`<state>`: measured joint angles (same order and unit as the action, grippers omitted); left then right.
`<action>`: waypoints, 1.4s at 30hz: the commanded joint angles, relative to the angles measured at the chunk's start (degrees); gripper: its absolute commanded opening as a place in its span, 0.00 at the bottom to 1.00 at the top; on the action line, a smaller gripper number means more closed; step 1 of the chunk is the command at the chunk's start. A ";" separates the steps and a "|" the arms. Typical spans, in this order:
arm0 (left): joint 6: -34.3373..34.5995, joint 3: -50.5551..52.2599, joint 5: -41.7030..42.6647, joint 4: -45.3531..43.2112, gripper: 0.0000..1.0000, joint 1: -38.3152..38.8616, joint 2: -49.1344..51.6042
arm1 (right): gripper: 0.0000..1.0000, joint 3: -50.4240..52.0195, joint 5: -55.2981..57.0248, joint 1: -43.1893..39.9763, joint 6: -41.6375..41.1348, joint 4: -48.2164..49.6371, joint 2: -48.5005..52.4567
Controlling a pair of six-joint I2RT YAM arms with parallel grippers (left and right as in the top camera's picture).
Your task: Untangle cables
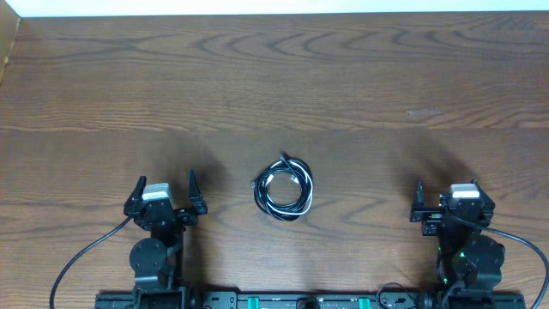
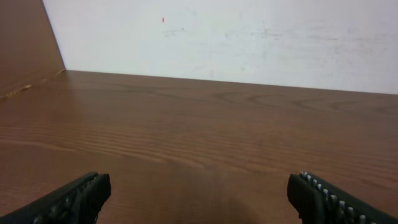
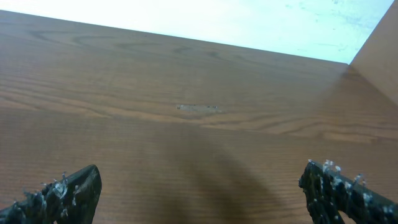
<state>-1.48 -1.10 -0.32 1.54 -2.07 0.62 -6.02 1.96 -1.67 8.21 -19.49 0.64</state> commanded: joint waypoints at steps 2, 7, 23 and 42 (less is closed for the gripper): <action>0.07 0.87 -0.33 2.64 0.97 0.28 -0.02 | 0.99 0.09 0.48 0.22 0.66 -0.20 -0.24; 0.09 0.87 -0.33 2.64 0.97 0.28 -0.02 | 0.99 0.09 0.48 0.22 0.66 -0.20 -0.24; 0.07 0.87 -0.33 2.62 0.96 0.28 -0.02 | 0.99 0.09 0.70 0.22 0.66 -0.13 -0.24; 6.58 0.85 1.22 2.23 0.97 0.28 -0.02 | 0.99 0.09 -3.56 0.24 -16.41 -0.02 -0.15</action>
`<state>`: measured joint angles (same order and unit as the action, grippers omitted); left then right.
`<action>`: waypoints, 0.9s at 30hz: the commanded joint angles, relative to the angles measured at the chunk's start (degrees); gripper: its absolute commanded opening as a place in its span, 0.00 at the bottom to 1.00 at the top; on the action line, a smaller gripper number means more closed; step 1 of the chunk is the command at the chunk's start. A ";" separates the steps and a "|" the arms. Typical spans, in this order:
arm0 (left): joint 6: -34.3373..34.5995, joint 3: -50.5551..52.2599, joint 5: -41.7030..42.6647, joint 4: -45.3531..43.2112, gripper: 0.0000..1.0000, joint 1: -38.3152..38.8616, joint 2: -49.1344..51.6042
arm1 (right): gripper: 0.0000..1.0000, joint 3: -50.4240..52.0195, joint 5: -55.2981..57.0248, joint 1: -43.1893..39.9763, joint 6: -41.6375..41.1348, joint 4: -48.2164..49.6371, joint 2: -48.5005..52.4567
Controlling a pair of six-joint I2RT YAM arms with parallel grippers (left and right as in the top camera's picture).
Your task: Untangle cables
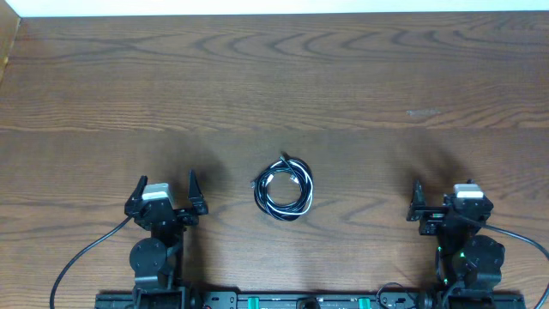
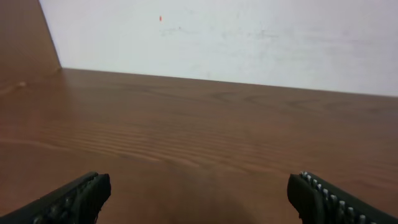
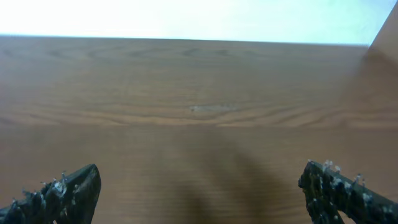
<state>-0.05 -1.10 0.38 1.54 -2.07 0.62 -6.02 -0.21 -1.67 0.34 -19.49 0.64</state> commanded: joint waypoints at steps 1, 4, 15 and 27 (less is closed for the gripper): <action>7.10 0.85 0.59 2.25 0.97 0.28 -0.02 | 0.99 0.09 -2.58 0.24 -9.35 0.26 -0.15; 8.55 0.33 5.55 2.03 0.97 0.28 -0.02 | 0.99 0.09 -8.48 0.24 -9.57 2.45 -0.15; 12.72 -18.99 16.65 10.62 0.97 0.28 15.19 | 0.99 -1.70 -21.51 0.24 -20.11 15.67 7.98; 15.82 -44.65 34.34 25.27 0.97 0.28 47.32 | 0.99 -31.15 -33.11 0.28 -17.44 0.37 45.18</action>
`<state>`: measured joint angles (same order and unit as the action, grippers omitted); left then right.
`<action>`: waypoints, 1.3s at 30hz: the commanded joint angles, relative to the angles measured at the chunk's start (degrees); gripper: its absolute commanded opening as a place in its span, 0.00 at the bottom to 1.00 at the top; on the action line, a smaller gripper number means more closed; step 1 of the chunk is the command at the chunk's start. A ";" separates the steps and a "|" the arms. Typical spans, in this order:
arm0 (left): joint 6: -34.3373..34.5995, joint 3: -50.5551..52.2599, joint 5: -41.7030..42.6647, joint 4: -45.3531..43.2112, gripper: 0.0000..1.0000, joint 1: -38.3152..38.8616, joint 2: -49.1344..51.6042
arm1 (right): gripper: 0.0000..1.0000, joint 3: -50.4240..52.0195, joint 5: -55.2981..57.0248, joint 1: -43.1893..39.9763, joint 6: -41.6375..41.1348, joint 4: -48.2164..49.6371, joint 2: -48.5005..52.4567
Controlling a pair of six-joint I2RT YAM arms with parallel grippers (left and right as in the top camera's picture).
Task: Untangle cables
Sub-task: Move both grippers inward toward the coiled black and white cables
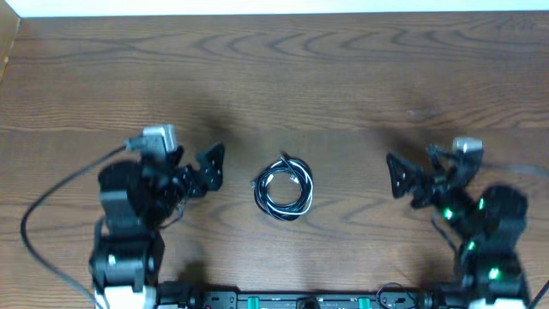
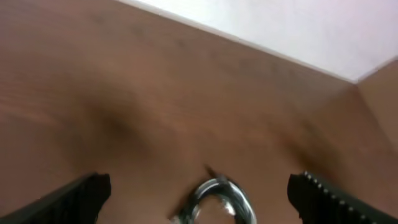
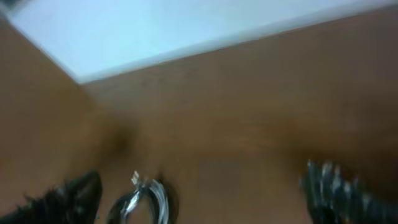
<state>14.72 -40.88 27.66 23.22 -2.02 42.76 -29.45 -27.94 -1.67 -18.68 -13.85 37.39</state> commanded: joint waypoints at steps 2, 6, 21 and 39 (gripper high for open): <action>1.05 -6.38 9.18 5.42 0.97 0.24 8.72 | 0.99 -14.80 -7.39 0.35 3.63 -12.90 16.11; 1.03 -6.38 14.16 6.54 0.97 0.24 12.37 | 0.99 -24.65 -12.24 0.92 3.91 -19.71 30.67; -7.58 -6.34 11.47 16.61 0.89 1.92 12.96 | 0.93 -25.11 0.24 18.80 19.98 -25.81 51.01; -6.95 -6.34 -1.36 23.47 0.82 4.22 12.96 | 0.89 -25.07 16.92 34.99 8.11 -5.73 58.75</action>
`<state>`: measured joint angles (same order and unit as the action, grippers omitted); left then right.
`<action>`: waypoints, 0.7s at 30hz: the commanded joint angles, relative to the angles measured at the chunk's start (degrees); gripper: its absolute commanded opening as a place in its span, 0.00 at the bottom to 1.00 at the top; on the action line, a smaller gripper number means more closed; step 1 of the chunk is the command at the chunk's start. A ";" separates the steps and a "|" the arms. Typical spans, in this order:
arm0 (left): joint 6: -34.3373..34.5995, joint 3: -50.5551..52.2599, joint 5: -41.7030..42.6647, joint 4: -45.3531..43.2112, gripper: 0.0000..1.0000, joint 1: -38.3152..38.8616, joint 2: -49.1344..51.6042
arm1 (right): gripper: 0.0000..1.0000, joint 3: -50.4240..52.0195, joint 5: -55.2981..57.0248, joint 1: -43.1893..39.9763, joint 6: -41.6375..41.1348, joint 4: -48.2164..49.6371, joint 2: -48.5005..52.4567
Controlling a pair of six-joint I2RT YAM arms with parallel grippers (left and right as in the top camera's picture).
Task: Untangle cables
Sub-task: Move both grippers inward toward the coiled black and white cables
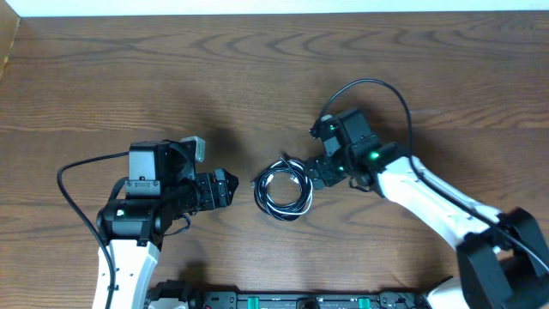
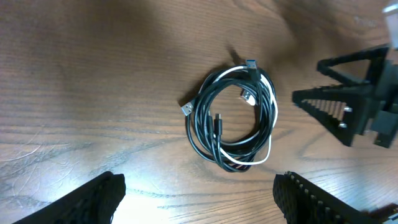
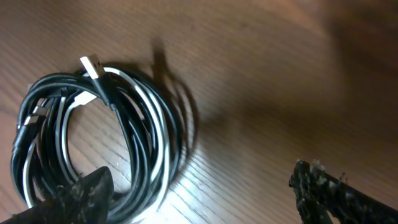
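A coil of black and white cables (image 1: 306, 194) lies tangled on the wooden table (image 1: 274, 69), with USB plugs sticking out at its top. My left gripper (image 1: 227, 190) hovers open just left of the coil, nothing between its fingers; in its wrist view the coil (image 2: 202, 130) sits ahead of the open gripper (image 2: 199, 205). My right gripper (image 1: 316, 174) is open at the coil's right edge. In the right wrist view its left finger (image 3: 81, 196) overlaps the coil's (image 3: 140, 137) rim; whether it touches cannot be told.
The right gripper (image 2: 348, 106) shows in the left wrist view just beyond the coil. A wall edge runs along the table's far side (image 1: 274, 9). Each arm's black cable trails behind it over the near half of the table.
Both arms have closed in on the coil. The left gripper now sits lower and nearer its left side; the right gripper has moved from well right of it to its right edge. Both stay open.
Both arms stood parked at the near edge, grippers open, with the coil untouched at mid-table. Later they were raised and turned inward towards the coil. Now both open grippers flank it closely, and the coil lies where it was.
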<state>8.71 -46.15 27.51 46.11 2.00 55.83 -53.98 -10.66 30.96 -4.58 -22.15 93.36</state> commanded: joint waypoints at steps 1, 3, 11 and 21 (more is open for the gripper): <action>-0.94 -1.07 -1.20 0.81 0.82 0.20 -0.11 | 0.88 -0.55 -0.68 2.93 -6.14 3.19 3.32; -0.94 -1.07 -1.20 1.22 0.82 0.20 -0.11 | 0.88 -0.57 -0.63 4.09 -6.12 3.63 4.04; -0.48 -1.07 -0.90 2.56 0.82 0.26 -0.11 | 0.74 -0.57 0.22 7.02 -6.12 4.63 4.15; -1.42 -1.07 2.47 3.02 0.75 10.67 -0.11 | 0.67 -0.55 12.41 6.69 -12.55 2.27 4.15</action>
<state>8.71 -46.15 29.10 49.10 7.79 55.83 -53.95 -7.33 37.74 -11.70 -19.31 97.45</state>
